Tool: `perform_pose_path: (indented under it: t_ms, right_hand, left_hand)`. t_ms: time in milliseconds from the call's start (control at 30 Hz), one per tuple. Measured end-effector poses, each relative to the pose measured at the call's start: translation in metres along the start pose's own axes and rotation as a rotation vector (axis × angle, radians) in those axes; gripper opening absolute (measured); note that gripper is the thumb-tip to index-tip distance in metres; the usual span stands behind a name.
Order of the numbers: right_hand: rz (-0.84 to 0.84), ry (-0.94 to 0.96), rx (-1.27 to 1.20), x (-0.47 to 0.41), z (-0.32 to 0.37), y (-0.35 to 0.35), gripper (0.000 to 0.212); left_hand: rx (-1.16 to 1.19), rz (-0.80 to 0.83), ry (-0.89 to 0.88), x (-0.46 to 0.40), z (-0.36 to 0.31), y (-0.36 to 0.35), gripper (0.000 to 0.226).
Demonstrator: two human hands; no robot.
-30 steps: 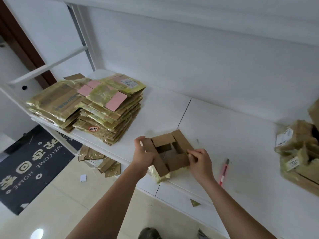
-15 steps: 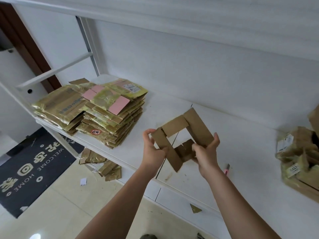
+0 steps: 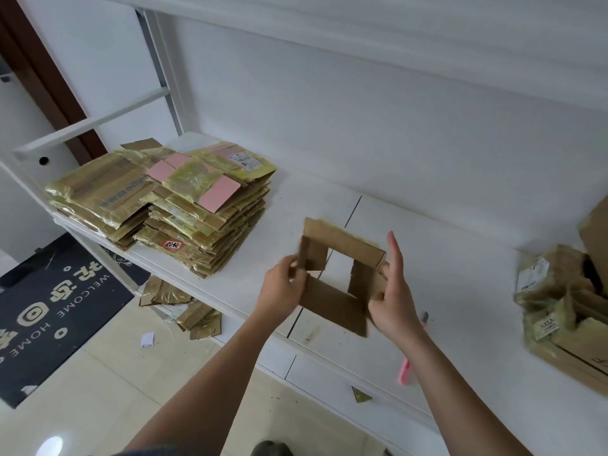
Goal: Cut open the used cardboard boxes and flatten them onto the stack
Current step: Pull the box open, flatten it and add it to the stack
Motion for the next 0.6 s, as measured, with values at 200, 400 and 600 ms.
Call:
perform_pose_path:
  t_ms: [200,400,600]
  right_hand:
    - [0.287,0.155,0.320,0.003,-0.012,-0.004,0.115]
    - [0.639,0.003,0.452,0.016,-0.056,-0.046,0.085]
    - [0.605,-0.093,0.418,0.000,-0.061,-0.060,0.054]
  left_hand:
    - [1.058,0.106,0.451,0.012,0.051,0.019,0.040]
    - [0.531,0.058,0.470,0.011,0.074,0.025,0.037]
    - [-0.619,0.154,-0.046,0.006,0.062,-0.007,0.059]
Point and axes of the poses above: each hand's wrist, its own x-axis away from the middle knuckle, its own y-axis out of the back of the hand, z = x × y, the point moved 4 cm from there along -x, towards the middle knuckle, and after that the axes turned 6 degrees about z, right-handed, at the moved point
